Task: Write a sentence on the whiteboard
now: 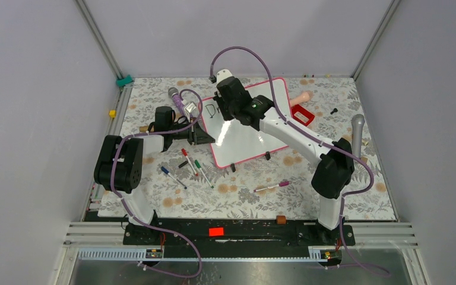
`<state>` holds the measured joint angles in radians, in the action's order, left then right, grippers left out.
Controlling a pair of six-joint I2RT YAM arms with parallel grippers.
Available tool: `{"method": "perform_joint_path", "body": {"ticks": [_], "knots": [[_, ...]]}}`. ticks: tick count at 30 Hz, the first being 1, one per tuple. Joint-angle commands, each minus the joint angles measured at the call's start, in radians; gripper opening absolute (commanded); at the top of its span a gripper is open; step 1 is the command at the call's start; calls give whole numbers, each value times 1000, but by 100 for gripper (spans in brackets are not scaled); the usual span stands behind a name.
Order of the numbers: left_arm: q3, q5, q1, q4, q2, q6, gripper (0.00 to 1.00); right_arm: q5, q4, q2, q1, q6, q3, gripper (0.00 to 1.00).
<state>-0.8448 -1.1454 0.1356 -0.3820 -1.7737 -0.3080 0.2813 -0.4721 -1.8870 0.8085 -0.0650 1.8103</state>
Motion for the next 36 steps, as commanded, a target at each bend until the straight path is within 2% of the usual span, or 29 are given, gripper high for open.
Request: {"method": "perform_joint_path", "body": {"ticks": [1, 15, 28, 36], "knots": [[-9, 134, 1, 42, -29, 47, 0, 64, -20, -16, -9, 25, 61, 0], [-11, 137, 1, 45, -32, 47, 0, 136, -47, -34, -14, 42, 92, 0], [-12, 138, 1, 47, -31, 49, 0, -9, -48, -57, -14, 30, 129, 0], [-11, 138, 1, 48, -29, 49, 0, -41, -96, -47, -15, 12, 115, 0]]}}
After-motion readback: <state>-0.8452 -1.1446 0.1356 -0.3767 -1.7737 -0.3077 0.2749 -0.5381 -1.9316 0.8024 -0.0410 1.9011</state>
